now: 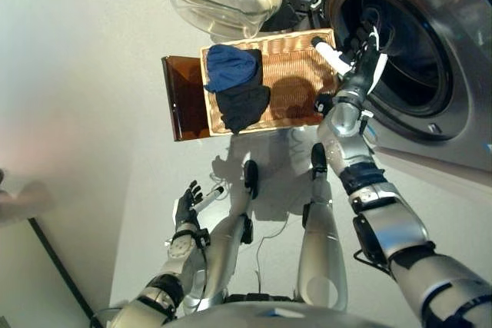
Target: Pick up the clothes and place them into the washing machine
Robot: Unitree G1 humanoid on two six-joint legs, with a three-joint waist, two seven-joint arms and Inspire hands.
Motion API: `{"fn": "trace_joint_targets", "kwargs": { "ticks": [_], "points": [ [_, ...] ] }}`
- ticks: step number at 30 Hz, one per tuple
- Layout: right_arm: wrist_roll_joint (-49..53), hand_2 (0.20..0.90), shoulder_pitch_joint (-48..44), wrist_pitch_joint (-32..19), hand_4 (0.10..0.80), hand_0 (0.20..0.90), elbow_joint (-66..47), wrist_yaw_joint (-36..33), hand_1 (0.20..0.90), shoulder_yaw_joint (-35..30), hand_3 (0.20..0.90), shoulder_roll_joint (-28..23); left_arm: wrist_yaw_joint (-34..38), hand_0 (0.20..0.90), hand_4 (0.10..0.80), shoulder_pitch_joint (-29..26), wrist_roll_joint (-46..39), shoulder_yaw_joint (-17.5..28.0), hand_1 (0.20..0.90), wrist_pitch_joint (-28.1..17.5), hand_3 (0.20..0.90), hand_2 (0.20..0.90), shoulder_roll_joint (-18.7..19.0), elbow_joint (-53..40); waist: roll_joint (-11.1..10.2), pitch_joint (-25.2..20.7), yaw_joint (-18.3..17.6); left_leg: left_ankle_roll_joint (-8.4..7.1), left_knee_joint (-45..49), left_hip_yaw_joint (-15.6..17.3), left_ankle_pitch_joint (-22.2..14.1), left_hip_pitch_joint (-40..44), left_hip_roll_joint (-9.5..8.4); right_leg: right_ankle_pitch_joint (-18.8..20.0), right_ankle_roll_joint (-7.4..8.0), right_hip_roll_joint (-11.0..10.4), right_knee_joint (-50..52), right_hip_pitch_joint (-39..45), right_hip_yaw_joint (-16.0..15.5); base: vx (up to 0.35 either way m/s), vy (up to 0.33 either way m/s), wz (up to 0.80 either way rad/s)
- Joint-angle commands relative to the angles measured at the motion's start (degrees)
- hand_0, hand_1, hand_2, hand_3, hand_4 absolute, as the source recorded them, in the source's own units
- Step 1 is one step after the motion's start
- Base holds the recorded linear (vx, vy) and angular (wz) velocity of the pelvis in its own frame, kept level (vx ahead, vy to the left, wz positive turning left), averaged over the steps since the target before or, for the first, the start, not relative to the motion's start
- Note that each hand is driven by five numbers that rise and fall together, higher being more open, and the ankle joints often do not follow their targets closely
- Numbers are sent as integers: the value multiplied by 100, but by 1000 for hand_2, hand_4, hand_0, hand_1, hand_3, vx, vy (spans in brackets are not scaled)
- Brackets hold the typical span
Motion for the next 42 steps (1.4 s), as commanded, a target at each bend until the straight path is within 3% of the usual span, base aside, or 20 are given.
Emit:
{"fn": "trace_joint_targets", "kwargs": {
  "ticks": [1,13,23,30,42],
  "points": [
    [-964,900,-31,-228,800,900,-695,-127,900,278,900,-84,274,900,800,124,244,56,900,-297,900,900,396,43,-119,-261,118,-549,33,98,-298,106,237,-787,-220,-27,663,-98,26,0,0,0],
    [-2683,900,-36,307,800,900,-606,131,900,1091,900,-308,334,900,800,15,406,153,900,-339,900,900,399,96,-306,-255,124,-561,42,71,-312,196,293,-785,-201,-4,653,3,-20,0,0,0],
    [-3841,900,-705,692,800,900,-5,475,900,2013,900,-354,282,900,800,-80,384,237,900,-360,900,900,464,170,-429,-142,239,-592,4,-4,-236,142,302,-705,-186,-24,570,27,-109,-6,-2,1],
    [-4564,900,-1384,929,800,900,605,663,900,2717,900,-92,321,900,800,-201,409,280,900,-337,900,900,570,275,-502,-25,367,-634,-41,-161,-144,50,332,-666,-179,-47,541,30,-232,-12,-14,7],
    [-4795,900,-1979,1122,800,900,1366,652,900,3064,900,579,463,900,800,-350,429,359,900,-226,900,900,665,661,-563,57,547,-638,-41,-372,-73,-54,344,-695,-178,-85,589,90,-424,2,-6,12]
  ]
}}
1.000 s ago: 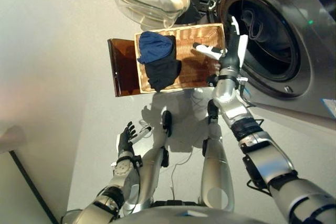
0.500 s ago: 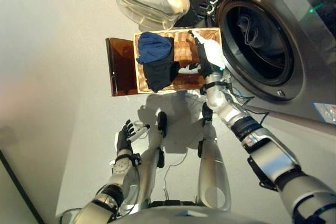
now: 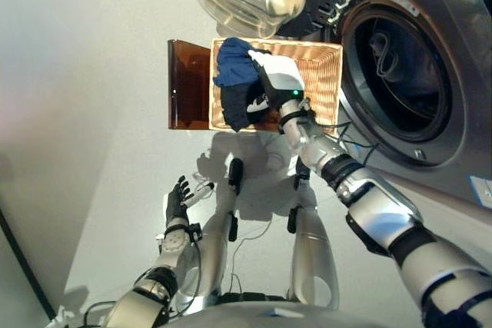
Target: Pick up the clothes and place them into the washing machine
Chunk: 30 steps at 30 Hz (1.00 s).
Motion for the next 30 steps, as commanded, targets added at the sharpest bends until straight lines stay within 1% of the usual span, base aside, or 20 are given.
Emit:
{"fn": "trace_joint_targets", "kwargs": {
  "ticks": [1,6,14,21,25,27,30],
  "points": [
    [-193,900,-830,-179,800,900,-63,-209,900,86,900,364,210,900,800,4,21,84,900,-204,900,900,485,195,-141,12,135,-479,-42,68,-164,-16,75,-668,24,-274,672,-176,122,5,9,4],
    [-128,900,-1136,-121,800,900,256,-241,900,129,900,506,206,900,800,-36,-8,32,900,-217,900,900,524,74,-165,53,249,-479,-42,-32,-127,-91,79,-681,28,-282,666,-167,30,-1,-4,6],
    [-43,900,-1451,-12,800,900,769,-299,900,110,900,464,177,900,800,-19,-9,-35,900,-234,900,900,582,-265,-162,117,363,-482,-42,-167,-59,-274,71,-689,22,-290,657,-224,-62,-8,-8,10],
    [40,900,-1883,103,800,900,1233,-391,900,77,900,248,162,900,800,16,-44,-69,900,-237,900,900,650,-377,-131,117,444,-494,-42,-257,13,-529,70,-678,6,-287,654,-409,-104,-7,3,10],
    [112,900,-2153,148,800,900,1520,-460,900,71,900,93,150,900,800,26,-77,-123,900,-247,900,900,660,-501,-79,117,498,-504,-42,-292,56,-691,59,-679,4,-285,670,-550,-124,-7,3,2],
    [192,900,-2336,183,800,900,1613,-490,900,79,900,-71,144,900,800,73,-105,-152,900,-260,900,900,670,-715,-39,117,522,-508,-42,-326,82,-823,49,-672,1,-295,688,-666,-144,0,0,0],
    [251,900,-2435,200,800,900,1759,-511,900,55,900,-143,133,900,800,69,-117,-183,900,-259,900,900,657,-715,-9,117,550,-506,-42,-346,99,-884,44,-682,1,-306,713,-731,-158,-11,12,12]
  ]
}}
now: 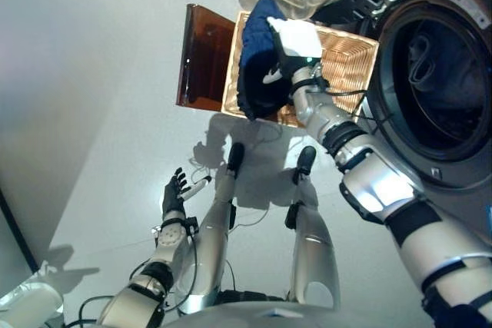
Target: Pick up the clothes and place them into the washing machine
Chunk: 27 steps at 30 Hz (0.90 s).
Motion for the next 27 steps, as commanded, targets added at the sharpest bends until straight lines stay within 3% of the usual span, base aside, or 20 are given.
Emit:
{"fn": "trace_joint_targets", "kwargs": {
  "ticks": [1,6,7,8,9,10,11,13,27],
  "points": [
    [152,900,-1003,-80,800,900,180,-436,900,70,900,-113,134,900,800,131,-106,-128,900,-230,900,900,429,-269,90,60,154,-331,-44,70,-63,-195,-60,-665,94,-340,736,-303,324,-13,14,14],
    [404,900,-1228,-105,800,900,325,-462,900,-16,900,-248,130,900,800,145,-147,-165,900,-231,900,900,407,-365,154,60,198,-326,-44,41,-34,-307,-83,-669,94,-356,769,-414,335,-6,7,3],
    [446,818,-1253,-107,741,818,359,-464,818,-20,818,-261,129,900,800,155,-155,-183,900,-242,900,900,399,-390,168,60,207,-324,-44,33,-30,-314,-88,-673,96,-365,778,-423,330,0,0,0],
    [468,782,-1302,-108,716,782,376,-458,782,6,782,-275,124,900,800,156,-169,-191,900,-240,900,900,397,-399,176,60,210,-322,-44,26,-25,-330,-95,-677,96,-367,778,-431,331,-10,22,4],
    [504,529,-1336,-120,535,529,378,-458,529,-5,529,-293,125,900,800,152,-174,-191,900,-240,900,900,404,-389,183,60,216,-322,-44,23,-22,-344,-97,-677,96,-370,782,-450,337,-9,20,3],
    [518,513,-1362,-121,524,513,373,-456,513,8,513,-288,134,900,800,147,-193,-180,900,-235,900,900,408,-379,181,60,218,-322,-44,21,-20,-355,-99,-674,97,-372,784,-464,337,-15,32,2],
    [552,324,-1408,-135,388,324,361,-448,324,10,324,-303,139,900,800,141,-211,-178,900,-236,900,900,405,-400,188,60,226,-320,-44,20,-6,-404,-106,-654,95,-372,773,-509,341,0,0,0],
    [569,200,-1416,-148,300,200,351,-460,200,16,200,-302,134,900,800,158,-218,-177,900,-243,900,900,407,-405,193,60,226,-321,-44,21,-10,-401,-108,-665,97,-375,777,-505,334,0,0,0],
    [501,200,-1419,-96,300,200,348,-734,200,-61,200,-303,163,900,800,220,-235,-204,900,-238,900,900,382,-394,239,60,235,-309,-41,29,19,-459,-108,-685,80,-366,818,-595,398,0,0,0]
  ]
}}
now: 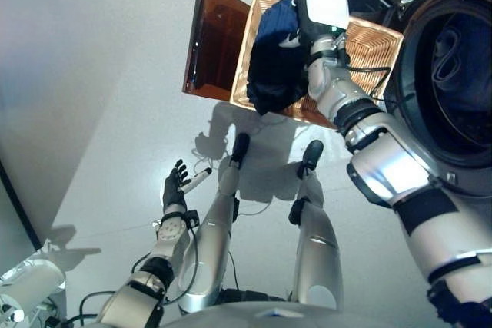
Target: Pick up the clothes and place them into the washing machine
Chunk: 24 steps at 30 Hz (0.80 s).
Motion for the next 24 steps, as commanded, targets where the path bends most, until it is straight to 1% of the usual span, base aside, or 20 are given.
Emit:
{"fn": "trace_joint_targets", "kwargs": {
  "ticks": [1,10,13,16,17,18,20,21,22,23,24],
  "points": [
    [-73,200,-768,-99,300,200,-1,-528,200,-44,200,-55,170,900,800,262,-49,-144,900,-244,900,900,351,-178,175,22,90,-242,-42,134,-61,-187,-102,-670,100,-345,704,-316,478,0,0,0],
    [135,200,-683,-156,300,200,-102,-593,200,-222,200,-100,160,900,800,292,-33,-148,900,-246,900,900,344,-139,155,22,66,-238,-38,192,-70,-59,-89,-623,110,-331,654,-197,494,0,0,0],
    [654,200,-566,-380,300,200,-342,-575,200,-517,200,-90,164,900,800,279,-57,-99,900,-238,900,900,343,-19,134,22,37,-228,-32,225,-92,62,-84,-635,113,-319,642,-85,523,6,3,-1],
    [1732,200,-315,-755,300,200,-777,-507,200,-1096,200,-57,158,900,800,304,-101,-52,900,-207,900,900,327,104,108,22,2,-212,-34,284,-128,223,-77,-651,118,-314,626,52,551,32,-3,-5],
    [2765,200,-22,-1079,300,200,-1154,-320,200,-1536,200,35,140,900,800,306,-169,-1,900,-156,900,900,306,243,94,22,-37,-209,-39,329,-170,348,-61,-690,122,-313,628,167,557,29,6,-4],
    [2766,200,-25,-1077,300,200,-1157,-319,200,-1537,200,32,139,900,800,300,-170,0,900,-156,900,900,307,243,92,22,-32,-208,-38,332,-159,334,-62,-669,123,-313,616,157,562,27,1,-7],
    [3394,200,188,-1224,300,200,-1360,-211,200,-1760,200,60,116,900,800,329,-175,29,900,-83,900,900,292,353,78,22,-90,-199,-37,368,-189,435,-52,-686,123,-311,615,236,579,35,-6,-14],
    [4163,200,503,-1491,300,200,-1696,-119,200,-2091,200,91,97,900,800,360,-193,69,900,-31,900,900,273,458,74,21,-144,-195,-30,406,-242,566,-41,-738,119,-307,634,348,591,39,-15,-16],
    [4164,200,502,-1491,300,200,-1699,-118,200,-2091,200,88,97,900,800,356,-193,68,900,-31,900,900,273,457,73,18,-140,-194,-32,408,-227,551,-41,-714,120,-306,620,338,594,46,-7,-16],
    [4629,200,687,-1669,300,200,-1888,-78,200,-2318,200,156,73,900,800,375,-181,72,900,-2,900,900,259,473,85,8,-169,-192,-27,443,-243,597,-39,-727,123,-304,629,363,612,20,10,-10],
    [4768,200,836,-1715,300,200,-2017,-1,200,-2371,200,150,51,900,800,381,-192,95,900,31,900,900,251,514,94,-6,-187,-185,-20,460,-252,616,-42,-731,122,-301,630,376,629,40,8,-11]
  ]
}}
